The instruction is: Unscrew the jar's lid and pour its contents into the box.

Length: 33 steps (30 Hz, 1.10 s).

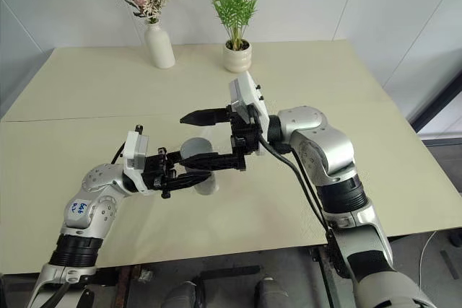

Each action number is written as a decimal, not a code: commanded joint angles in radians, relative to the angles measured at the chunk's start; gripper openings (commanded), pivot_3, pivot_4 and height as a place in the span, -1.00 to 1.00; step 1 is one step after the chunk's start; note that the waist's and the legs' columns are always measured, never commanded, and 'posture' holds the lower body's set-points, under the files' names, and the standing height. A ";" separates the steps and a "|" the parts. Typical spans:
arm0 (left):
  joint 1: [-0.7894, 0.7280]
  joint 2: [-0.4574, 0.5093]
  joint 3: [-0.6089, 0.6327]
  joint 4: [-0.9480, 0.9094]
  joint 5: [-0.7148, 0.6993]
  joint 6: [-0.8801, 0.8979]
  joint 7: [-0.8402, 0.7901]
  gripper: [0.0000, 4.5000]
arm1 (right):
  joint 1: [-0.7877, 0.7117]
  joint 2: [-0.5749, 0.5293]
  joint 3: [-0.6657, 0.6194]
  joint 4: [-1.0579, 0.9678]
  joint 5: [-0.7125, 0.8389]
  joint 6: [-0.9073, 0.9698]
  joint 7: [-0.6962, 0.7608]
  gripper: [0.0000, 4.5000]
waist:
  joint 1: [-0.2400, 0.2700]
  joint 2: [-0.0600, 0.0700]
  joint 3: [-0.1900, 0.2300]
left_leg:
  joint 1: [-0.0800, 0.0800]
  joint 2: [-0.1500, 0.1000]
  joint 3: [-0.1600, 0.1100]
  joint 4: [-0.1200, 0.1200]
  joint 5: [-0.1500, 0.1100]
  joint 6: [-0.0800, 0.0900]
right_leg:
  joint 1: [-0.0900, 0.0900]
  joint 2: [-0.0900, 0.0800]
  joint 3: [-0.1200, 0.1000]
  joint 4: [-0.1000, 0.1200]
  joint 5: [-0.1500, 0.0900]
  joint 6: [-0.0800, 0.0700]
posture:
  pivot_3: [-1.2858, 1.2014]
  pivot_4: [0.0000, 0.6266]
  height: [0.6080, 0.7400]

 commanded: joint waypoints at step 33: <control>-0.022 -0.005 0.014 -0.005 0.000 -0.023 0.004 -0.04 | 0.043 -0.027 -0.016 -0.006 -0.067 -0.016 -0.161 0.98 | 0.001 0.000 0.000 | 0.000 0.000 0.000 0.000 0.000 0.000 | 0.000 0.000 0.000 0.000 0.000 0.000 | 0.03 -0.52 1.00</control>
